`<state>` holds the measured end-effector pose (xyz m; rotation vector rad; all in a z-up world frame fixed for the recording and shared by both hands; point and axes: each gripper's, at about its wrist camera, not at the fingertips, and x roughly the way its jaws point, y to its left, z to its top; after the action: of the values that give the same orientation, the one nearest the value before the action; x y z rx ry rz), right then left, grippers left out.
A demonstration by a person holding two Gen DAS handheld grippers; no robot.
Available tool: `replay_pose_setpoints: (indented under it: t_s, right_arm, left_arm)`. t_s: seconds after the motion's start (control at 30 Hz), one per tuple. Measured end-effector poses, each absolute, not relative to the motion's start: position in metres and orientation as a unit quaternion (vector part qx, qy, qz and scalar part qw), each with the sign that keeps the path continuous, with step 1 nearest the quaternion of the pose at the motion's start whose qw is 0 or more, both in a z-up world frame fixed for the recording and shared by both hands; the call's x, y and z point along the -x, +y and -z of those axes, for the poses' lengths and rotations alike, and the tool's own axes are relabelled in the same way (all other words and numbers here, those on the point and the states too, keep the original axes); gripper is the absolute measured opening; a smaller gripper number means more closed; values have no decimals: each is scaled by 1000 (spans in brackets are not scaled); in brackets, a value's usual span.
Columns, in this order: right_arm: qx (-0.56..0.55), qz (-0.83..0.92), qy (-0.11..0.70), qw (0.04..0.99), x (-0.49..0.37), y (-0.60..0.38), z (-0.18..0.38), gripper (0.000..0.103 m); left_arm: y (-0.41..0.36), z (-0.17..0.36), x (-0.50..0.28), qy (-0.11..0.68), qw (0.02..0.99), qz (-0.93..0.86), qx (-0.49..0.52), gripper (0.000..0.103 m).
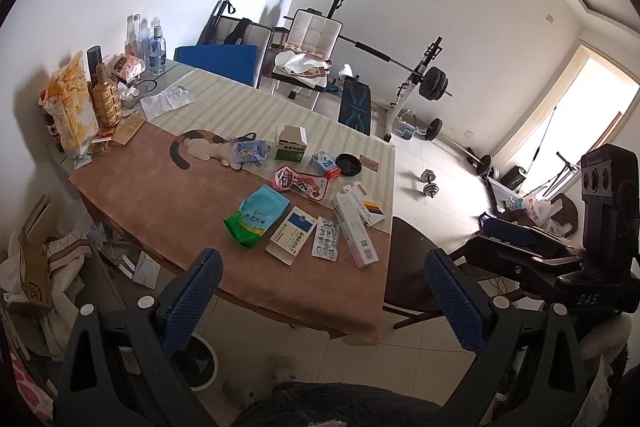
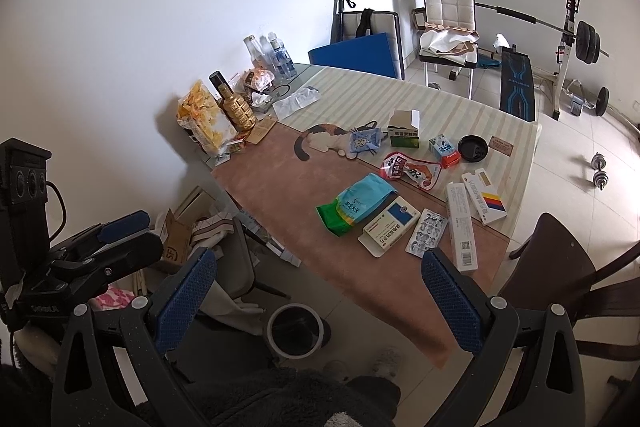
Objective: Collect trash
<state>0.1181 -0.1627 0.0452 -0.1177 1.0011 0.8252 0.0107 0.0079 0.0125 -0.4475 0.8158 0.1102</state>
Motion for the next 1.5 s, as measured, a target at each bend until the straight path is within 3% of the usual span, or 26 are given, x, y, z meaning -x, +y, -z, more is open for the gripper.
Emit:
replay_pose_setpoints:
  t_s: [0.5,0.7,0.9,1.13,1.27,1.5]
  right_arm:
    - [47,-378,466,798,-123,-165,-43,103]
    - [22,-320,476,819,-137,-173,-26,103]
    - [17,-221,537,814,-199,-186,49,103]
    - [41,-132,620,773,-310,-200,192,103]
    - [51,-104,663,740,-364,-198,269,98]
    - [77,-91,705,699,-413,-183,340,98]
  left_arm:
    - [2,-14,-17,395,893,-51,212,103]
    - [1,13,-39,407,894,-156,102,103]
    - [30,96,-104,485,850,-203,39,103]
    - [60,202,-196,596,783,-178,9,103]
    - [72,257,-247,654,743,-138,10,103]
    - [68,324,-314,712,700,-51,8,103]
